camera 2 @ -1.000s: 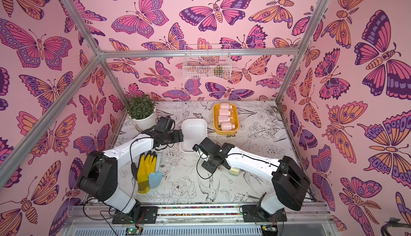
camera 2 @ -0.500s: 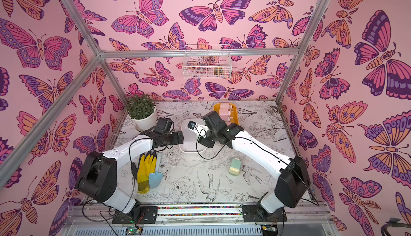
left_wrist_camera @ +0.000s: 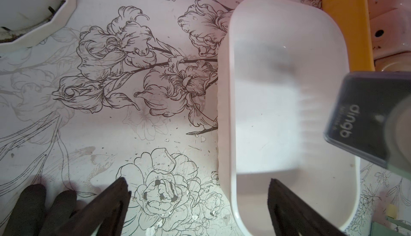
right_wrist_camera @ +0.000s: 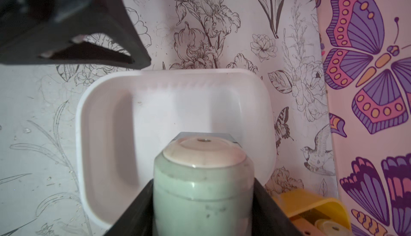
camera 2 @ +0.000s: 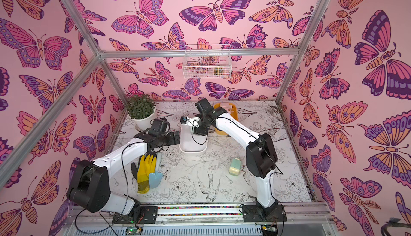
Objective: Place the pencil sharpeners by color into the storage box
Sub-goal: Place the pencil sharpener in the storage box.
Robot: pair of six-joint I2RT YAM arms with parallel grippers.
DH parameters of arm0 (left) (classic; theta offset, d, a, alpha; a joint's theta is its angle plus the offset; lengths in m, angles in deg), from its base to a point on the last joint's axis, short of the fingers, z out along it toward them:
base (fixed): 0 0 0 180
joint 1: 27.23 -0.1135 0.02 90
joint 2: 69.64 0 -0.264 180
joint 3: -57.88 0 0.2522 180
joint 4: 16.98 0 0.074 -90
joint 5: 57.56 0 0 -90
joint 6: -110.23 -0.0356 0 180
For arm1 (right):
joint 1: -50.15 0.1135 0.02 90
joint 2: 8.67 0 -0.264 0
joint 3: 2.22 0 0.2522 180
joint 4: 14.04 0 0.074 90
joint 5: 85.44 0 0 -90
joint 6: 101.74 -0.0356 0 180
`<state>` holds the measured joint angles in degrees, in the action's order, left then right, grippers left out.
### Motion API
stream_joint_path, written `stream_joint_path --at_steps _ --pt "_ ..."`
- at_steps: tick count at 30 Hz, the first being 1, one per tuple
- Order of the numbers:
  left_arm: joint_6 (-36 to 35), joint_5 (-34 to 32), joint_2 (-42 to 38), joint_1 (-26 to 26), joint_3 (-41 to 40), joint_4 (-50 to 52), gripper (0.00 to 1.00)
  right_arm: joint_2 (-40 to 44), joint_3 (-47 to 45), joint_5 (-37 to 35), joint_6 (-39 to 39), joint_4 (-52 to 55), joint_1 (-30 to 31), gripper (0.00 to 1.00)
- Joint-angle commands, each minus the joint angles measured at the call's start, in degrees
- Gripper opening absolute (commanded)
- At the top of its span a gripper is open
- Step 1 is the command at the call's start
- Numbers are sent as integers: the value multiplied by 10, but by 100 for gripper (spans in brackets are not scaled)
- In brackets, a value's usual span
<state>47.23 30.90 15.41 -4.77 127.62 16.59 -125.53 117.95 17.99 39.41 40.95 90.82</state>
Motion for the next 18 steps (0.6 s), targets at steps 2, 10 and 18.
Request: stream_joint_path --at_steps 2,10,18 --pt "-6 -8 -8 -5 -12 19 100 -90 111 31 38 54 -18 0" --pt "-15 28 32 -5 -6 19 95 -192 221 38 55 55 -32 0" --pt "-8 43 74 -5 11 20 94 -226 232 28 65 61 -33 7"
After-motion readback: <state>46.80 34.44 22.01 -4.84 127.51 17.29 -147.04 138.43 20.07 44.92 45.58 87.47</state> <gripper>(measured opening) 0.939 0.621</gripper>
